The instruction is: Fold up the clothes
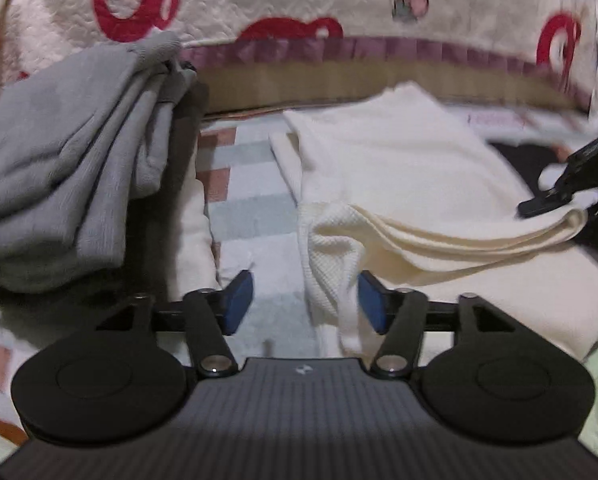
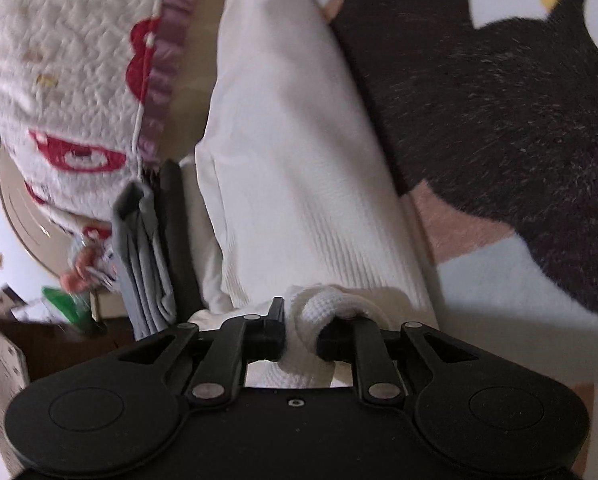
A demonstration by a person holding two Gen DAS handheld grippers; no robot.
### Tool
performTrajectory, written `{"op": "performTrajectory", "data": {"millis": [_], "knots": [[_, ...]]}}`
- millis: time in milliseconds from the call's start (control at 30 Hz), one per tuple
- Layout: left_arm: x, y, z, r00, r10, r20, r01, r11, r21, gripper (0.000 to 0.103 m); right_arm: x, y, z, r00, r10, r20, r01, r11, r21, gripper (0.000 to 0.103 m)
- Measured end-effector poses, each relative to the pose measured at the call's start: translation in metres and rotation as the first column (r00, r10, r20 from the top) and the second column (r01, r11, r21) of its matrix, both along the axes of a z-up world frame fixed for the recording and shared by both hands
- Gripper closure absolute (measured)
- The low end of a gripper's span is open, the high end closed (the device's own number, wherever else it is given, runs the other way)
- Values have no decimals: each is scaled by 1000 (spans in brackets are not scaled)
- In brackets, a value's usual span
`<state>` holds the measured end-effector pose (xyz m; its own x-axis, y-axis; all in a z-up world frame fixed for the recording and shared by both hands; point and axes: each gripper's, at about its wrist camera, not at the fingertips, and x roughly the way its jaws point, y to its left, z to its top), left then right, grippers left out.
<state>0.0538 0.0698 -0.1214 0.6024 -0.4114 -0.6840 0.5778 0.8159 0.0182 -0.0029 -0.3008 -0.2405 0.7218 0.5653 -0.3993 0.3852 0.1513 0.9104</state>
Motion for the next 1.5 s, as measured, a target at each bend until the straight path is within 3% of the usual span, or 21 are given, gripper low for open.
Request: {"op": "performTrajectory", "data": {"millis": [33, 100, 200, 333, 433, 500, 533, 633, 700, 800, 900, 1000, 1100, 1133, 1167, 1200, 1267, 1300, 1333, 1400, 1500], "knots": [[-3, 3, -3, 1000, 6, -15, -6, 1000, -21, 38, -2, -2, -3, 1000, -14, 6, 14, 999, 34, 78], [-3, 7, -12, 997, 23, -80, -26, 999, -32, 38, -7, -6, -6, 999, -45, 23, 42, 995, 94, 65], [-5, 12, -22, 989, 17, -149, -26, 998, -55, 38, -13, -14, -4, 991, -108, 76, 95, 983, 154, 59], [-4, 10, -25, 986, 6, -166, -15, 999, -50, 37, -25, -16, 30, 988, -46, 151, 54, 997, -51, 59], [-5, 6, -27, 982, 4, -188, -9, 1000, -25, 35, -34, -17, 56, 981, 15, 195, 28, 976, -215, 59], [-10, 5, -28, 981, 1, -196, -2, 1000, -10, 35, -44, 2, 75, 974, 142, 178, -58, 912, -406, 58], [-14, 6, -28, 981, -3, -194, 2, 1000, -8, 35, -50, 11, 78, 965, 196, 175, -100, 889, -447, 59], [-27, 11, -26, 985, -47, -168, 41, 999, -35, 39, -62, 35, 76, 946, 289, 143, -184, 847, -499, 59], [-32, 12, -25, 984, -80, -157, 72, 996, -56, 55, -66, 49, 75, 930, 352, 104, -240, 799, -551, 59], [-33, 10, -26, 982, -83, -169, 73, 995, -63, 60, -62, 70, 76, 889, 456, 33, -325, 682, -655, 62], [-30, 10, -27, 983, -67, -171, 55, 995, -78, 60, -64, 87, 76, 846, 533, 10, -360, 586, -726, 65], [-21, 11, -30, 983, -61, -173, 40, 992, -124, 56, -61, 94, 73, 833, 554, 2, -361, 546, -756, 60], [-12, 7, -35, 980, -72, -185, 45, 989, -143, 56, -55, 92, 62, 840, 542, 20, -361, 586, -725, 55], [-11, 4, -36, 980, -82, -181, 59, 990, -129, 57, -54, 91, 59, 843, 537, 26, -361, 601, -713, 59], [-12, 2, -37, 981, -85, -174, 65, 991, -117, 70, -54, 86, 60, 838, 542, 64, -365, 643, -674, 91], [-11, 2, -36, 981, -86, -175, 67, 991, -115, 93, -54, 81, 61, 830, 547, 108, -370, 687, -626, 90], [-7, 17, -27, 973, -64, -223, 16, 978, -208, 95, -60, 57, 64, 857, 455, 242, -318, 837, -445, 90], [-7, 24, -23, 968, -51, -245, -11, 970, -241, 95, -64, 44, 64, 871, 400, 287, -289, 888, -358, 90], [-10, 24, -23, 967, -36, -252, -20, 977, -214, 95, -68, 31, 63, 883, 342, 323, -260, 927, -272, 90], [-15, 26, -24, 964, -5, -265, -38, 986, -159, 95, -74, 17, 61, 906, 307, 292, -249, 943, -220, 90], [-24, 28, -25, 959, 42, -281, -65, 995, -76, 95, -77, 21, 48, 923, 358, 144, -315, 914, -254, 90]]}}
